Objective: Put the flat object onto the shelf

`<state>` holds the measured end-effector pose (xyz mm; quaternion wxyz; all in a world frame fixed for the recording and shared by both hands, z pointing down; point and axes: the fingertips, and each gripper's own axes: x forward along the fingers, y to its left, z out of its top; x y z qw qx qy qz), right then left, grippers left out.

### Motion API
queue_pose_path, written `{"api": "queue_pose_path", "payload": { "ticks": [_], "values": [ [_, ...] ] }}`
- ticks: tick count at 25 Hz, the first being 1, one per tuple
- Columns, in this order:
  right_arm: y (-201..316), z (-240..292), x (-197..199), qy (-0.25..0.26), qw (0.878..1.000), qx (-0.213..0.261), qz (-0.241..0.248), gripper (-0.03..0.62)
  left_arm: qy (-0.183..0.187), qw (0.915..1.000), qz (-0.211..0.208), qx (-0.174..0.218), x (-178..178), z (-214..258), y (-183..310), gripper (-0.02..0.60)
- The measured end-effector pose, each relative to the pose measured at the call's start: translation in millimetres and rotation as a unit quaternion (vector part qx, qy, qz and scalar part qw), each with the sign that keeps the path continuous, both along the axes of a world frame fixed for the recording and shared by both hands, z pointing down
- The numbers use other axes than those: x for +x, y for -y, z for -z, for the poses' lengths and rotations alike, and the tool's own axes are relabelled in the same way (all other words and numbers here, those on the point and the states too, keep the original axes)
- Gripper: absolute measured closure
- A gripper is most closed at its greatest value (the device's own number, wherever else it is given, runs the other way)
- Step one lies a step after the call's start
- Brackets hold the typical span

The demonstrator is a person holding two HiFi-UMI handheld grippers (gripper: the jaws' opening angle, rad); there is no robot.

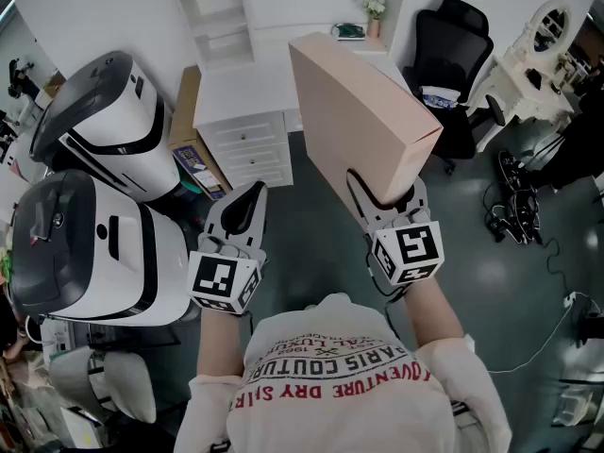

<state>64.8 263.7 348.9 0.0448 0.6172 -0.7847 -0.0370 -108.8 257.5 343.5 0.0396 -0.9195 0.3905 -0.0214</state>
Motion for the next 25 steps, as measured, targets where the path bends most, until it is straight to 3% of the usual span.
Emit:
{"api": "queue_pose_path", "payload": {
  "ticks": [15, 25],
  "values": [
    [33, -13, -24, -0.033, 0.999, -0.005, 0.002, 0.292, 0.004, 0.9999, 0.008, -0.009, -25, -15, 39, 0.568],
    [90, -31, -13, -0.006, 0.999, -0.030, 0.016, 0.293, 0.014, 0.9989, 0.031, -0.031, -24, -36, 90, 0.568]
  ]
}}
